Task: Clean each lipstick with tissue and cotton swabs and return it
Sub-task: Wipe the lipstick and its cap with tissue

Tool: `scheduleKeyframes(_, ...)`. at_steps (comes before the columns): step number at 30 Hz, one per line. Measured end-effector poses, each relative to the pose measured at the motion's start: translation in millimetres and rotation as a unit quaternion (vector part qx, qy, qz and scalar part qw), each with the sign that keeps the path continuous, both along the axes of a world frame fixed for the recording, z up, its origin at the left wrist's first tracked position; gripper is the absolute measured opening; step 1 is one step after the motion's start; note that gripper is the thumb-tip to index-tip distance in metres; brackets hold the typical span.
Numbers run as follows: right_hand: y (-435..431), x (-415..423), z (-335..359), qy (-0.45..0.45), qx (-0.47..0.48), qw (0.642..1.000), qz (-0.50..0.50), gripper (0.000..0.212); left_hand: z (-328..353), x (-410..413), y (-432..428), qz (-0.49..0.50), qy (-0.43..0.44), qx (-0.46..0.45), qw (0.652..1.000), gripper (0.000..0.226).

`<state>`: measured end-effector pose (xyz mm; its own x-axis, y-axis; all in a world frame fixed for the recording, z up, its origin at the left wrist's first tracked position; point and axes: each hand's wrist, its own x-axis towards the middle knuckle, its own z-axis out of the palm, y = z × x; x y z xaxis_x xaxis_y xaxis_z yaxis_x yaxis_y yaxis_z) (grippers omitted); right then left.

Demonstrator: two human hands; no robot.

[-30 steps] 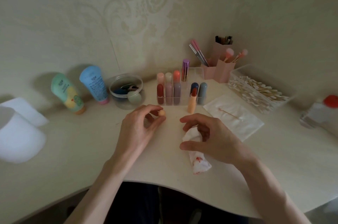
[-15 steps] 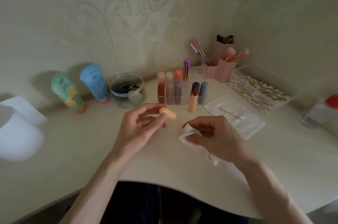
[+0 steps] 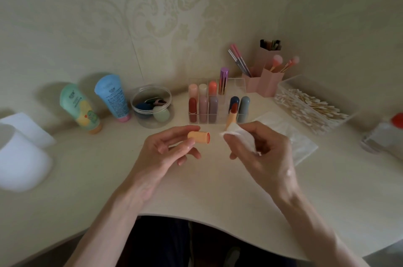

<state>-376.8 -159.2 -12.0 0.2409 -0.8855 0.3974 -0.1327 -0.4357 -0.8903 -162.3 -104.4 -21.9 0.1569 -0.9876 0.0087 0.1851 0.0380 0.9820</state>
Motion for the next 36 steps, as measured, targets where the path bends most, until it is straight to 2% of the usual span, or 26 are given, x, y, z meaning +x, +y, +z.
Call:
scheduleKeyframes(5, 1.2, 6.2, -14.6, 0.036, -0.135, 0.99, -0.033, 0.011, -0.1, -3.6, -1.3, 0.004, -0.012, 0.017, 1.0, 0.027)
scheduleKeyframes(9, 0.6, 10.7, -20.9, 0.032, -0.169, 0.985, -0.01, 0.011, -0.8, -4.2, -1.0, 0.006, -0.017, 0.019, 1.0, 0.03)
scheduleKeyframes(14, 0.8, 12.4, -19.6, 0.056, -0.101, 0.993, 0.037, 0.005, -1.2, -4.9, -1.1, 0.026, -0.016, 0.017, 0.999, 0.03)
scheduleKeyframes(16, 3.5, 13.2, -14.2, 0.033, -0.049, 0.994, 0.096, 0.003, -1.3, -4.0, -2.0, 0.041, -0.004, 0.016, 0.999, 0.027)
scheduleKeyframes(20, 4.2, 13.4, -10.6, -0.018, 0.06, 0.989, 0.136, 0.026, -1.7, -2.5, -0.9, 0.042, -0.007, 0.003, 0.999, 0.026)
scheduleKeyframes(24, 6.0, 18.8, -12.1, -0.073, 0.148, 0.978, 0.126, 0.015, -1.2, -8.2, 1.0, 0.026, -0.035, -0.008, 0.999, 0.031)
scheduleKeyframes(33, 5.3, 15.2, -7.4, -0.152, 0.134, 0.978, 0.051, 0.005, 1.4, -9.1, 0.5, 0.027, -0.025, 0.007, 0.999, 0.032)
scheduleKeyframes(36, 6.7, 15.0, -8.2, -0.148, 0.116, 0.981, 0.053, 0.006, 1.9, -9.5, -0.2, 0.027, -0.019, 0.011, 0.999, 0.032)
